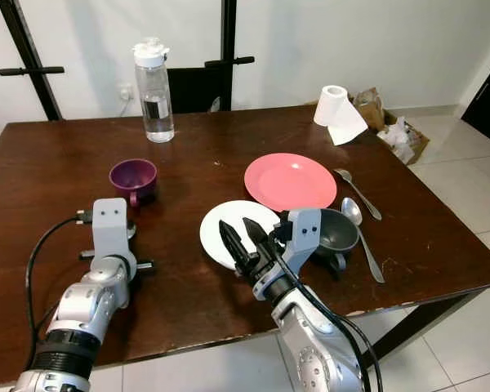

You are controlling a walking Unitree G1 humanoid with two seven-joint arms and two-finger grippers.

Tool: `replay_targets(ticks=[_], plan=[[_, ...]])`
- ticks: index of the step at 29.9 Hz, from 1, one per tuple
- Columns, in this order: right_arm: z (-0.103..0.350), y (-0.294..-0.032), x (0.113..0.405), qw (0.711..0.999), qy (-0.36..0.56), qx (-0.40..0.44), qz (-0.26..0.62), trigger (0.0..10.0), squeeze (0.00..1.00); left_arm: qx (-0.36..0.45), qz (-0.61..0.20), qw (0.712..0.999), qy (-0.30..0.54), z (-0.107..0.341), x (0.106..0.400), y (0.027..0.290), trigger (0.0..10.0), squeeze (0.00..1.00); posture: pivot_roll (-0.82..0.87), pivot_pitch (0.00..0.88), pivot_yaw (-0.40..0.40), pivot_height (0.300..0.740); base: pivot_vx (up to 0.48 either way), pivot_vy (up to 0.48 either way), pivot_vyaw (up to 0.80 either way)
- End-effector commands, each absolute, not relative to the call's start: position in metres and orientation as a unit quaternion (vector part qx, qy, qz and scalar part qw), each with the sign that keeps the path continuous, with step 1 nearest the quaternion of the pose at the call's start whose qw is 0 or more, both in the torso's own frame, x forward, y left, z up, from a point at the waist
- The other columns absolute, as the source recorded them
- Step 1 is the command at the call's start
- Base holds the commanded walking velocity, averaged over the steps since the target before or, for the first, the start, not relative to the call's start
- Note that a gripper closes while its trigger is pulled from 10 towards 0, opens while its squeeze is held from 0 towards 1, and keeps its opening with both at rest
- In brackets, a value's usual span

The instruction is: Setting the table

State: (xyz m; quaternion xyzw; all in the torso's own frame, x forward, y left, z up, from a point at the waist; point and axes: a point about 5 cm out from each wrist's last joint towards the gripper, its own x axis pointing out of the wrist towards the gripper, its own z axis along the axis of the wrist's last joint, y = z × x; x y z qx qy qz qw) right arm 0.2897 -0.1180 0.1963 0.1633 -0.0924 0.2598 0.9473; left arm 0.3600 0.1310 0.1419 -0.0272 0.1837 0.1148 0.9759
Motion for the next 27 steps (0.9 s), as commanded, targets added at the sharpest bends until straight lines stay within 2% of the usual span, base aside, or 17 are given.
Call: replay_targets(ticks=[1, 10, 11, 12, 15, 19, 27], plan=[[0.194, -0.117, 0.289, 0.946, -0.086, 0.171, 0.263, 10.0, 0.0, -0.028, 0.131, 0.945, 0.297, 0.093, 0.341, 0.139, 0.0, 0.0, 0.05, 0.195, 0.064, 0.74, 0.0, 0.0, 0.0], [0.195, -0.118, 0.289, 0.946, -0.087, 0.17, 0.261, 10.0, 0.0, -0.032, 0.116, 0.957, 0.264, 0.105, 0.34, 0.143, 0.0, 0.0, 0.05, 0.191, 0.066, 0.74, 0.0, 0.0, 0.0], [0.195, -0.119, 0.289, 0.946, -0.089, 0.171, 0.259, 10.0, 0.0, -0.029, 0.099, 0.965, 0.242, 0.113, 0.339, 0.145, 7.4, 0.0, 0.05, 0.19, 0.066, 0.74, 0.0, 0.0, 0.0], [0.196, -0.12, 0.288, 0.947, -0.091, 0.172, 0.256, 10.0, 0.0, -0.022, 0.072, 0.975, 0.209, 0.125, 0.336, 0.148, 10.0, 0.0, 0.06, 0.189, 0.065, 0.74, 0.0, 0.0, 0.0], [0.199, -0.122, 0.287, 0.947, -0.1, 0.182, 0.244, 10.0, 0.0, 0.017, 0.001, 0.992, 0.124, 0.16, 0.318, 0.164, 10.0, 0.0, 0.08, 0.185, 0.058, 0.74, 0.0, 0.0, 0.0], [0.205, -0.123, 0.287, 0.944, -0.11, 0.193, 0.243, 10.0, 0.0, 0.051, -0.038, 0.995, 0.077, 0.181, 0.304, 0.177, 10.0, 0.0, 0.09, 0.181, 0.054, 0.74, 0.0, 0.0, 0.0], [0.22, -0.122, 0.289, 0.934, -0.132, 0.208, 0.258, 10.0, 0.0, 0.054, -0.111, 0.992, -0.005, 0.214, 0.292, 0.169, 10.0, 0.0, 0.09, 0.166, 0.042, 0.74, 0.0, 0.0, 0.0]])
